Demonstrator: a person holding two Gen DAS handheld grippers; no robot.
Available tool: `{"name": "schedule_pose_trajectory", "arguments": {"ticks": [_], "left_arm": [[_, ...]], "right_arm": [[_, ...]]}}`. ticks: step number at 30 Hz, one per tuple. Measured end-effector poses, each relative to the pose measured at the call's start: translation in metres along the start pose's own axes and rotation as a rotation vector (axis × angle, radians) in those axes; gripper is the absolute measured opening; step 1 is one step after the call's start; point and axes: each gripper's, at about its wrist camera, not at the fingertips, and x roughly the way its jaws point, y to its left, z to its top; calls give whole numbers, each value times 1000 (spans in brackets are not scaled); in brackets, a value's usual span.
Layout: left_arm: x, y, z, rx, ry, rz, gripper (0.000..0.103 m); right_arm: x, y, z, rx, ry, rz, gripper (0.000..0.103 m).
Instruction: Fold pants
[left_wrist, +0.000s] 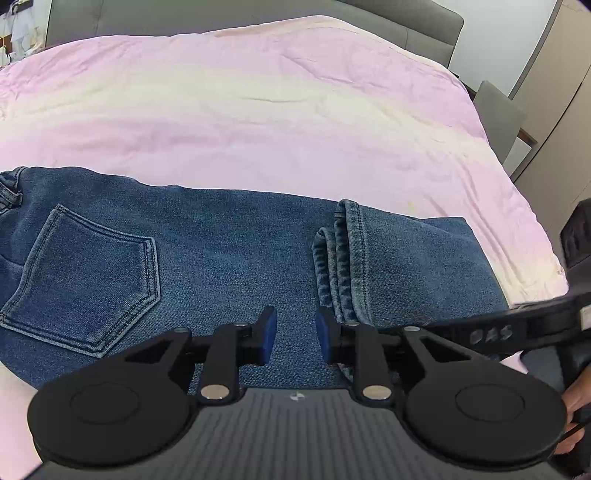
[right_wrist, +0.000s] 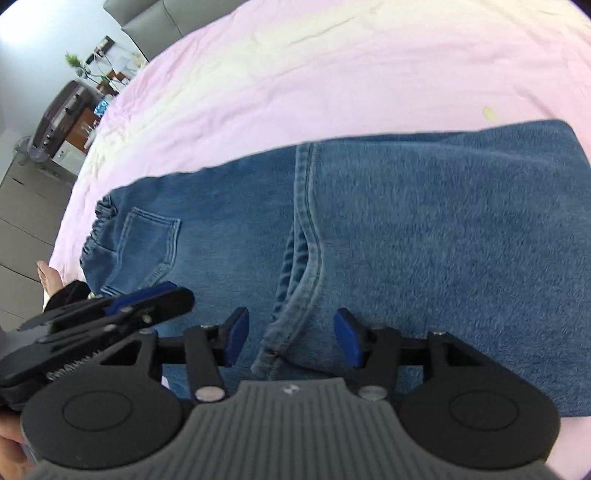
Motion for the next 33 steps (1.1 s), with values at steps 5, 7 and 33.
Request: {"name": "schedule_pose_trajectory", "arguments": {"ticks": [5,7,33], "left_arm": [[-9,2,-7,-7,8,11,29],[-15,3,-10,-5,4,10,29],[78,-10,7,-249,159,-114,57]], "right_arm": [[15,6,-7,-18,-22,-35,16],[2,-1,-12,-15,-39,-18,14],[-57,-19,-48,-184,-116,20,35]]}}
